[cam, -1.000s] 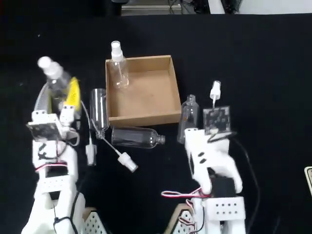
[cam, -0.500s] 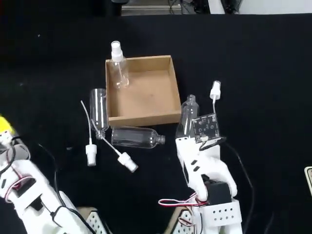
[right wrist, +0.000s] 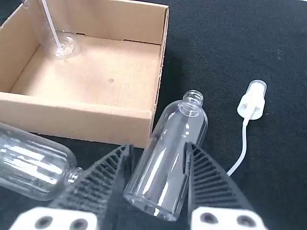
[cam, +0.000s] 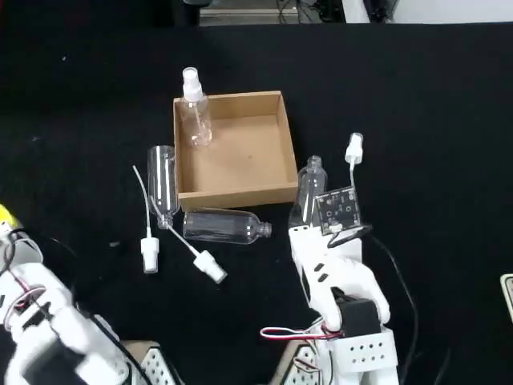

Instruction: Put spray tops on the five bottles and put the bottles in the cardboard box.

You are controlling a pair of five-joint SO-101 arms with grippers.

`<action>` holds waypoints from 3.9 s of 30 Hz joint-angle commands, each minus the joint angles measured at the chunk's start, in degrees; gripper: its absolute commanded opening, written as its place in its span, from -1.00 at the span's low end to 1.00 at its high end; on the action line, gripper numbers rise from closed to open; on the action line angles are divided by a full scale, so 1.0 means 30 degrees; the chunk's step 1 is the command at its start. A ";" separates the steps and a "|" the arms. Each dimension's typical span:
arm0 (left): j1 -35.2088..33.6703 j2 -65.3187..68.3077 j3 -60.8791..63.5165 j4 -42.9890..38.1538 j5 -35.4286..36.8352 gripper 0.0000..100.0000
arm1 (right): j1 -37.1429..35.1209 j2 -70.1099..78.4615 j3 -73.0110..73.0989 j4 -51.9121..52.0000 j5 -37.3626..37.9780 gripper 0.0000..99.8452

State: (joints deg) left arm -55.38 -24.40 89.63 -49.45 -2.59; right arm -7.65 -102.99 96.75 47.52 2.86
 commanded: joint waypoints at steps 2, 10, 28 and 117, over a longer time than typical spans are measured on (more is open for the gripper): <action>-0.0220 0.5978 -0.0982 -0.7912 0.0029 -0.94 | -0.0293 -0.1861 -0.0132 0.0117 0.0059 -0.71; -0.0278 1.4711 -0.2857 -1.6322 0.0029 -0.94 | -0.0293 -0.1861 -0.0132 0.0117 0.0059 -0.71; -0.1304 1.8901 -0.5377 -1.6645 0.0029 -0.94 | -0.0293 -0.1861 -0.0132 0.0000 0.0059 -0.71; 0.9802 0.2696 0.1597 -1.3744 -0.2667 -0.94 | 0.1582 -0.1861 -0.0249 -0.0029 -0.0059 -0.71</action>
State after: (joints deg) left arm -30.07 -11.03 95.16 -94.99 -9.63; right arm -3.96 -102.99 96.75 47.52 2.86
